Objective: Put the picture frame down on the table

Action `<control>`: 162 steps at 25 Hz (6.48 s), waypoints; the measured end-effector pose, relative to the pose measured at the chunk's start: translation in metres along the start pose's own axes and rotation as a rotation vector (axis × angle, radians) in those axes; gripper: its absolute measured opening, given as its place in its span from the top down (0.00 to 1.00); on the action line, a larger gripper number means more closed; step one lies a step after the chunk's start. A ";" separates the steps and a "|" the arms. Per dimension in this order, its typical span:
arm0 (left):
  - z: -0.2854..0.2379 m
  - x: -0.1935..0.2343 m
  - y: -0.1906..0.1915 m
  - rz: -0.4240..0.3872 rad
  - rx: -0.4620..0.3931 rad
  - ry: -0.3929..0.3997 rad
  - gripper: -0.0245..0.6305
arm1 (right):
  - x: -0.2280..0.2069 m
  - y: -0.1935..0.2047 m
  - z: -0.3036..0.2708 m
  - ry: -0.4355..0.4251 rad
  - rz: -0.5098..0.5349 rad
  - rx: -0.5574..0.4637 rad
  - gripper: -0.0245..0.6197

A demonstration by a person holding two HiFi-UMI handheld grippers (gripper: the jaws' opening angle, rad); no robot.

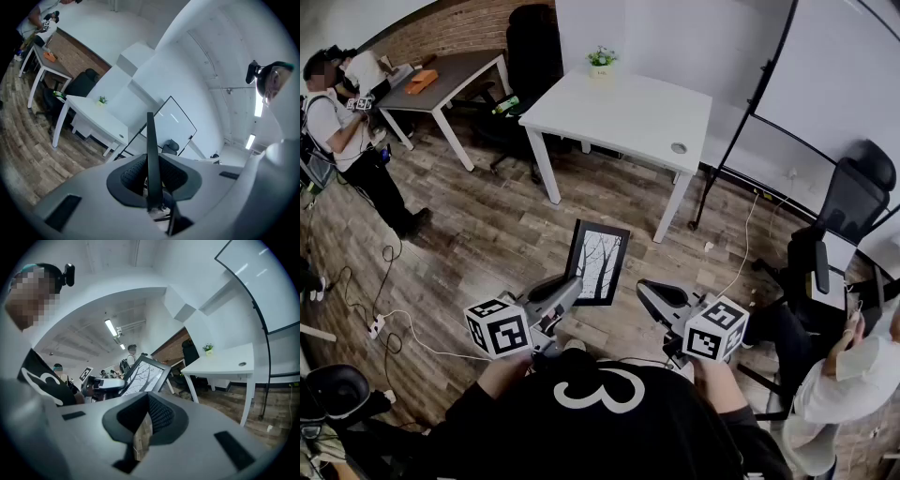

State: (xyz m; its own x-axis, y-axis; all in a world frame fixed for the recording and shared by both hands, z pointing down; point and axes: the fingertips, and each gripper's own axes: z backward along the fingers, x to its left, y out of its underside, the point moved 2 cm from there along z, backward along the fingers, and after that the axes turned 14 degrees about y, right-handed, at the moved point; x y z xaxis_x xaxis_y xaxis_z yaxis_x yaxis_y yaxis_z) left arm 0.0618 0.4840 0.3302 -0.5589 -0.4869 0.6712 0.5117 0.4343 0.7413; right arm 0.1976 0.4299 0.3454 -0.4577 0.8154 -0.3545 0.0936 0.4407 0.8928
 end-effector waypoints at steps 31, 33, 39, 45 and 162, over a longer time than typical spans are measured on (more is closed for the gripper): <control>-0.025 -0.004 -0.029 -0.054 -0.007 0.016 0.84 | -0.024 -0.027 -0.012 0.017 0.030 -0.045 0.92; -0.025 0.006 -0.034 -0.044 -0.010 0.015 0.84 | -0.027 -0.027 -0.022 0.020 0.032 -0.037 0.92; -0.034 0.048 -0.058 -0.011 0.013 0.018 0.84 | -0.046 -0.033 -0.059 0.036 -0.014 -0.025 0.92; -0.058 0.099 -0.098 0.004 0.073 0.033 0.84 | -0.075 -0.052 -0.110 0.079 -0.066 -0.024 0.92; -0.414 0.514 -0.396 0.147 0.353 0.148 0.84 | -0.475 -0.263 -0.461 0.374 -0.317 -0.039 0.92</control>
State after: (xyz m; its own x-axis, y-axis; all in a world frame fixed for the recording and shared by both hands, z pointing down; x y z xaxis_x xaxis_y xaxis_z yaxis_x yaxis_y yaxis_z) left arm -0.1579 -0.2522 0.3787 -0.3837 -0.4930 0.7809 0.3093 0.7281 0.6117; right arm -0.0170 -0.2464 0.4067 -0.7448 0.4500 -0.4927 -0.1313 0.6252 0.7694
